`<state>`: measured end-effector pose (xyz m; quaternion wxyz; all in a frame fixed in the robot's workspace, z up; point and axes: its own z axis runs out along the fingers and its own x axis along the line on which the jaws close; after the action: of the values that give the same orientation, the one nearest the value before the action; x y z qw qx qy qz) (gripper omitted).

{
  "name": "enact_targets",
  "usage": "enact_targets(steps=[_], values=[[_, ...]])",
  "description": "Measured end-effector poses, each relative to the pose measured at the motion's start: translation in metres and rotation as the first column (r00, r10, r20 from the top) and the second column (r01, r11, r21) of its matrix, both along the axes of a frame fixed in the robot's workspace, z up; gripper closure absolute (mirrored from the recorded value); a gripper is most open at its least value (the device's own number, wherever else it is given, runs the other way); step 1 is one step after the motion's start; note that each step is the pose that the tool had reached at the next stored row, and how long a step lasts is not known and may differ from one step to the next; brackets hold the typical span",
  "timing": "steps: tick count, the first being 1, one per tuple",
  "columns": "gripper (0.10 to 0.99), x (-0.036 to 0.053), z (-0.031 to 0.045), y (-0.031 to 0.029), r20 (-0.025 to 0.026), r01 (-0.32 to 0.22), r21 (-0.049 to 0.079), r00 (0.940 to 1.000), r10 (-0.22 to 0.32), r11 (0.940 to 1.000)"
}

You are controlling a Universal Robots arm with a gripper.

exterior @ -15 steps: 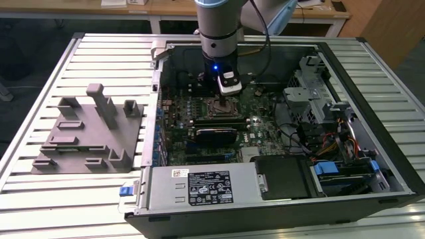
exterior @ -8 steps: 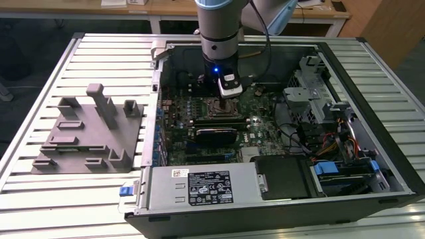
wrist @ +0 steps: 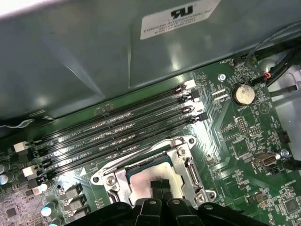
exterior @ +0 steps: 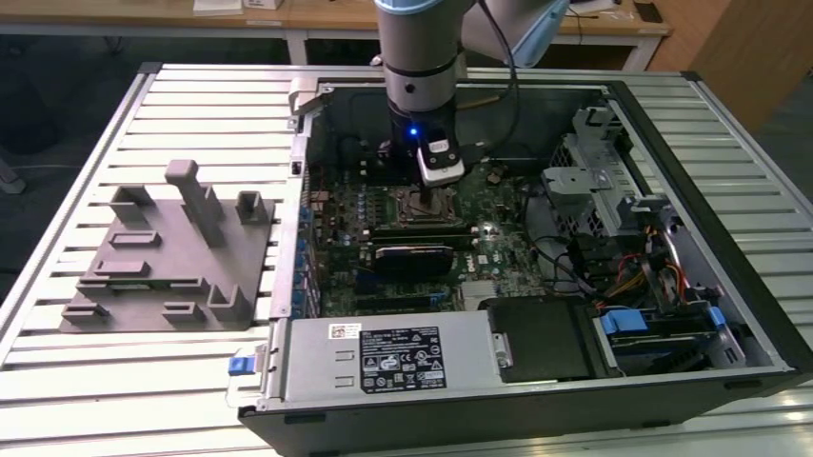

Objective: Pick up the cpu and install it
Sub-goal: 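Install the first cpu locking lever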

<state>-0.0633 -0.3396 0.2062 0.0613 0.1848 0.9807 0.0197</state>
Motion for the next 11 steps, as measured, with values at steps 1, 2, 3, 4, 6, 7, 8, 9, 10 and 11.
enact_targets(steps=[1, 2, 3, 4, 6, 7, 8, 9, 10, 11], values=[[0.980, 0.0000, 0.0021, 0.0000, 0.0000, 0.000, 0.000, 1.0000, 0.000, 1.0000], [0.980, 0.0000, 0.0048, 0.0000, 0.0000, 0.000, 0.000, 1.0000, 0.000, 1.0000], [0.980, 0.0000, 0.0075, 0.0000, 0.0000, 0.000, 0.000, 1.0000, 0.000, 1.0000], [0.980, 0.0000, 0.0101, 0.0000, 0.0000, 0.000, 0.000, 1.0000, 0.000, 1.0000], [0.980, 0.0000, 0.0127, 0.0000, 0.0000, 0.000, 0.000, 1.0000, 0.000, 1.0000], [0.980, 0.0000, 0.0127, 0.0000, 0.0001, 0.000, 0.000, 1.0000, 0.000, 1.0000], [0.980, 0.0001, 0.0127, 0.0001, -0.0001, 0.000, 0.000, 1.0000, 0.000, 1.0000], [0.980, 0.0004, 0.0127, 0.0001, -0.0014, 0.000, 0.000, 1.0000, 0.000, 1.0000], [0.980, 0.0008, 0.0128, 0.0000, -0.0050, 0.000, -0.001, 1.0000, 0.000, 1.0000], [0.980, 0.0015, 0.0127, 0.0000, -0.0096, 0.000, -0.001, 1.0000, 0.000, 1.0000]])
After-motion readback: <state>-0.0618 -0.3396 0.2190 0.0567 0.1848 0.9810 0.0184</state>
